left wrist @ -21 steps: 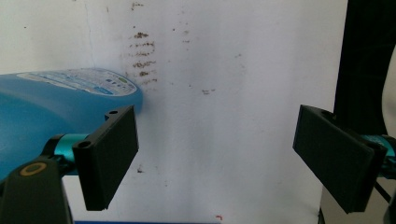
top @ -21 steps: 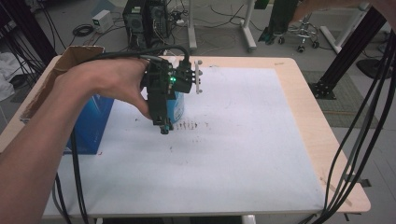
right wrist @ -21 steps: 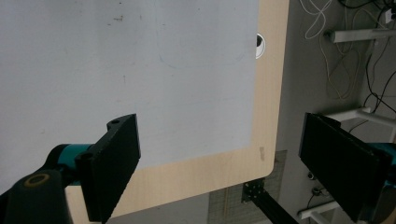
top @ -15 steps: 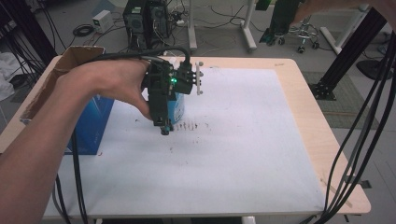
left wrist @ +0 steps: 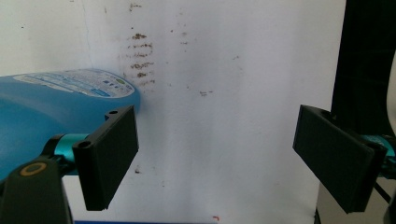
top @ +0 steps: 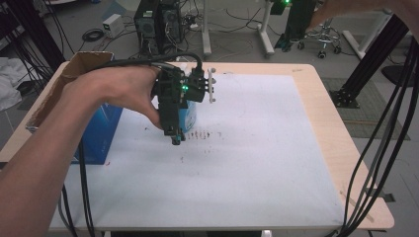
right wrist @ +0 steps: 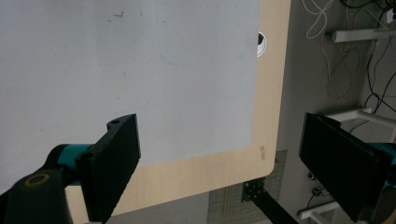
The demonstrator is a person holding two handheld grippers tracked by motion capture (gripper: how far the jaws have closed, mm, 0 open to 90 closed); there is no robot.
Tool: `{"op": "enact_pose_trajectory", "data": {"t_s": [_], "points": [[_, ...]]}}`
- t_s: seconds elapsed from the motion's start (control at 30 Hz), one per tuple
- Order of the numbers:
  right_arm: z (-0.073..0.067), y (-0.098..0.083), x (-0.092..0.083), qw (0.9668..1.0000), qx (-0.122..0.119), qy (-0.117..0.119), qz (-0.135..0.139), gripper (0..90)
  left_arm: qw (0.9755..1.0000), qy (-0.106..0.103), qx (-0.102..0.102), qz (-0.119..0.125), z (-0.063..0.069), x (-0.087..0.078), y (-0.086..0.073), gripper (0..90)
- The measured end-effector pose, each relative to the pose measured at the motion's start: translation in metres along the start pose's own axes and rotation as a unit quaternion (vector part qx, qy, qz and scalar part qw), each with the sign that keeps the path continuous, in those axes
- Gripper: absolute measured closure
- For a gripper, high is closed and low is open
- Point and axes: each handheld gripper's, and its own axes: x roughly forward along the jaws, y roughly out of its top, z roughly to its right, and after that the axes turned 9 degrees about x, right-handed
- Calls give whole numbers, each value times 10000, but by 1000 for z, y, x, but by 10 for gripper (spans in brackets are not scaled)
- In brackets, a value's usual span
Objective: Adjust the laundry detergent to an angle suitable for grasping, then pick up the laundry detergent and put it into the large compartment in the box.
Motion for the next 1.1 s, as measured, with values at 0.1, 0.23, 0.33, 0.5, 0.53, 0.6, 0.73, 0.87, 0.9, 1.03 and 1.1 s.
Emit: {"op": "enact_pose_trajectory", "data": {"t_s": [0.1, 0.23, 0.33, 0.5, 0.53, 0.6, 0.73, 0.87, 0.9, 1.03, 1.1], "points": [[-1, 1, 0, 10000, 53, -14, -29, 118, 10000, 21, 4, 12, -1, -1, 1, 142], [-2, 1, 2, 10000, 19, 0, -27, 119, 9999, 70, 45, -131, 0, 2, 1, 142], [-3, 1, 3, 10000, 13, -7, -33, 119, 9999, 34, 61, -94, 0, 3, 2, 142], [-2, -1, 2, 10000, 47, -4, -11, 118, 10000, 54, -2, -59, 1, 2, 2, 142], [-2, -1, 1, 10000, 62, -6, -25, 119, 10000, 66, -32, -46, 2, 3, 1, 142], [-2, -1, 1, 10000, 65, -7, 5, 119, 9998, 121, -58, -158, 4, 4, 2, 142], [-2, 1, 4, 10000, -9, 10, 7, 119, 9999, 90, -126, 25, 6, 4, 0, 142], [-3, 4, 5, 10000, -63, -11, -22, 119, 9993, 227, -311, -29, 10, 3, -1, 142], [-3, 4, 5, 10000, -63, -11, -22, 119, 9993, 227, -311, -29, 10, 3, -1, 141], [-5, 6, 6, 9999, -103, -1, -15, 118, 9976, 285, -625, -45, 12, 2, -4, 142], [-6, 6, 5, 10000, -80, -5, -22, 119, 9958, 265, -871, -90, 10, 2, -8, 142]]}}
